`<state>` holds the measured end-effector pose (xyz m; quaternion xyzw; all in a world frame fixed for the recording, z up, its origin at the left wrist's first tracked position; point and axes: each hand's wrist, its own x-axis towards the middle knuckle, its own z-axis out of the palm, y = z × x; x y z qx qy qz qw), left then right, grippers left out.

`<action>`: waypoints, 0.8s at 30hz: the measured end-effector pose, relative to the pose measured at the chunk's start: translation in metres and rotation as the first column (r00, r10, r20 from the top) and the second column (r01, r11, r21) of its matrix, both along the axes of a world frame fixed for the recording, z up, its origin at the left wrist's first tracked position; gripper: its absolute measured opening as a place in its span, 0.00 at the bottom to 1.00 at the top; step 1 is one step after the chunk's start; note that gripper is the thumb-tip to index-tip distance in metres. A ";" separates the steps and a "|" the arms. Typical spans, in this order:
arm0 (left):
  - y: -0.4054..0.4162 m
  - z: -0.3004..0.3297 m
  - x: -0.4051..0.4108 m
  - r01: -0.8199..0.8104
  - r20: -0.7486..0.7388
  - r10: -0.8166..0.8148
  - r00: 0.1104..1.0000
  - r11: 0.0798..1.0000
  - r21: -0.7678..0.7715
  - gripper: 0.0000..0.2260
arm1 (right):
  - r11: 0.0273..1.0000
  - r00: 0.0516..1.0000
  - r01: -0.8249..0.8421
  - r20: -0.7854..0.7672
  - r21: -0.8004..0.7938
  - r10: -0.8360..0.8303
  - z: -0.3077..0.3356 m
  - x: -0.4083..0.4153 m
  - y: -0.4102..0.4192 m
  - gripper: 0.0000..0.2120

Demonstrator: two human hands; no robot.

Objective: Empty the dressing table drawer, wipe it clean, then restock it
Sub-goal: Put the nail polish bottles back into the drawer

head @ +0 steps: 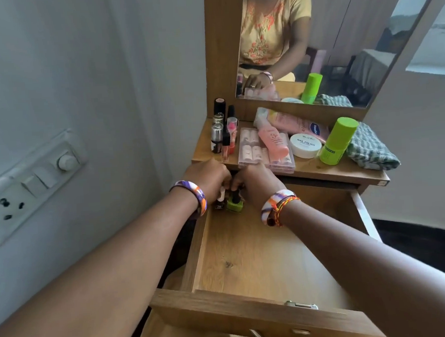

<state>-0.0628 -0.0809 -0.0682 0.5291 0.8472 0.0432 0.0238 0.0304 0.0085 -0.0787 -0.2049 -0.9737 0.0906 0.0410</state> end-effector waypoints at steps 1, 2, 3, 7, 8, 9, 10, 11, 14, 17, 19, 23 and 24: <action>0.000 -0.002 -0.002 0.002 -0.007 -0.002 1.000 1.000 -0.008 0.14 | 1.000 1.000 0.003 -0.007 -0.004 -0.003 -0.001 0.000 -0.001 0.13; 0.000 -0.003 -0.003 0.001 -0.016 -0.001 1.000 1.000 -0.015 0.14 | 1.000 1.000 -0.001 -0.013 -0.005 0.001 -0.003 -0.001 -0.001 0.13; 0.000 -0.004 -0.004 0.000 -0.026 0.000 1.000 1.000 -0.016 0.14 | 1.000 1.000 -0.006 -0.017 -0.009 0.006 -0.004 -0.001 -0.001 0.13; 0.000 -0.009 -0.008 0.016 -0.063 -0.016 0.998 1.000 -0.014 0.13 | 0.999 1.000 -0.008 -0.009 -0.050 0.007 -0.010 -0.003 -0.001 0.13; 0.001 -0.010 -0.008 0.015 -0.066 -0.017 0.998 1.000 -0.025 0.12 | 0.998 1.000 -0.005 -0.012 -0.059 0.005 -0.010 -0.004 -0.001 0.13; 0.001 -0.010 -0.007 0.011 -0.070 -0.014 0.997 0.999 -0.038 0.12 | 0.998 1.000 -0.004 -0.011 -0.065 0.003 -0.010 -0.004 -0.002 0.13; 0.001 -0.011 -0.006 0.006 -0.078 -0.010 0.997 0.999 -0.053 0.11 | 0.998 1.000 -0.006 -0.009 -0.069 0.005 -0.010 -0.004 -0.002 0.13; 0.002 -0.011 -0.005 0.002 -0.093 -0.009 0.996 0.998 -0.068 0.11 | 0.997 1.000 -0.007 -0.003 -0.071 0.006 -0.010 -0.004 -0.003 0.14; 0.002 -0.012 0.000 -0.009 -0.141 -0.004 0.990 0.996 -0.091 0.11 | 0.998 1.000 -0.011 -0.009 -0.066 0.011 -0.009 -0.001 -0.005 0.15; 0.001 -0.010 0.003 -0.008 -0.165 -0.008 0.986 0.995 -0.097 0.10 | 0.998 0.999 -0.024 -0.024 -0.053 0.023 -0.007 0.003 -0.005 0.17; -0.001 -0.003 0.003 0.008 -0.157 -0.022 0.987 0.996 -0.088 0.11 | 0.999 0.999 -0.031 -0.037 -0.022 0.031 -0.004 0.005 -0.002 0.17; -0.004 0.036 -0.008 0.056 -0.017 -0.055 0.998 0.997 0.048 0.09 | 0.996 0.989 0.012 -0.145 0.086 0.001 0.027 0.006 0.009 0.12; -0.003 0.051 -0.013 0.058 0.047 -0.064 0.997 0.991 0.122 0.09 | 0.995 0.982 0.020 -0.191 0.094 -0.002 0.041 0.005 0.012 0.11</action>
